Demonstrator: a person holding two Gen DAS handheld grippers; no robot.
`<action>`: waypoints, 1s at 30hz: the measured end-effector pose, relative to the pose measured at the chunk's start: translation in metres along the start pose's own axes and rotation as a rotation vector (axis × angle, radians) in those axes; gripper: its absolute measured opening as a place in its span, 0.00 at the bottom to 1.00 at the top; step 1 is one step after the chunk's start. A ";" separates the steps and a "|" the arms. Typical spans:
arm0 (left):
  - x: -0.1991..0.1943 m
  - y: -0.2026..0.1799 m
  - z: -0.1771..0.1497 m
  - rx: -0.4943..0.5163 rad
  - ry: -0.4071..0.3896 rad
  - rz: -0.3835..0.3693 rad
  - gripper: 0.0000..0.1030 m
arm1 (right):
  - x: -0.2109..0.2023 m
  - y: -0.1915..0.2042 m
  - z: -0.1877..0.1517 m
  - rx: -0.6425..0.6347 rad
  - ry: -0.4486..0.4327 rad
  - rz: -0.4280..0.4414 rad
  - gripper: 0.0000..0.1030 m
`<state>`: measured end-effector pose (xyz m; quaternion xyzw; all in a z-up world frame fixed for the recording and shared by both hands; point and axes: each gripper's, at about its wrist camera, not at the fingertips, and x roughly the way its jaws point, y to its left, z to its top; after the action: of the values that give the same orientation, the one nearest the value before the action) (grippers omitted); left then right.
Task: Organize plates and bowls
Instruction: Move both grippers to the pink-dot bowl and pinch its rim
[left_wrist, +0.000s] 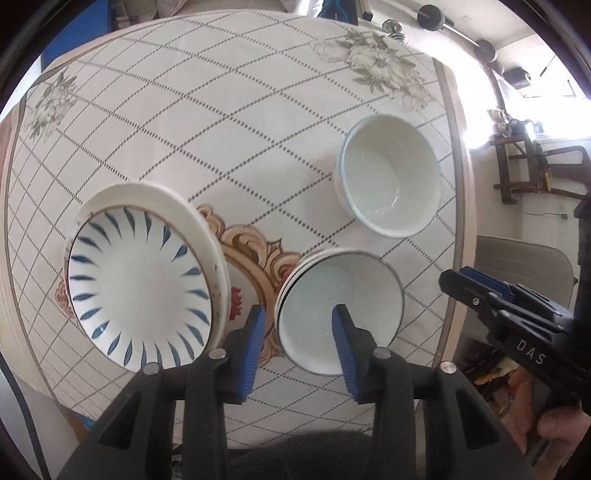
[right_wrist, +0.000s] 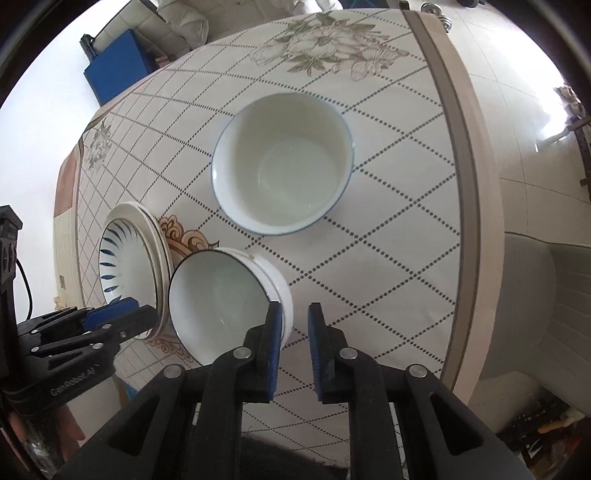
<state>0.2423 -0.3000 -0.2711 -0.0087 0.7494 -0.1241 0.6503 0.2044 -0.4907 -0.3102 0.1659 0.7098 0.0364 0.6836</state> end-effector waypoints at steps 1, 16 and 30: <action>-0.003 -0.005 0.010 0.017 -0.017 0.020 0.46 | -0.003 -0.004 0.007 0.012 -0.009 0.004 0.49; 0.056 -0.033 0.116 0.120 0.029 0.112 0.52 | 0.034 -0.041 0.086 0.154 0.017 0.059 0.61; 0.080 -0.038 0.124 0.163 0.051 0.121 0.05 | 0.070 -0.036 0.100 0.130 0.078 0.002 0.08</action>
<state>0.3458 -0.3723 -0.3564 0.0927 0.7523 -0.1455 0.6359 0.2957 -0.5221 -0.3938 0.2090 0.7368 -0.0027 0.6430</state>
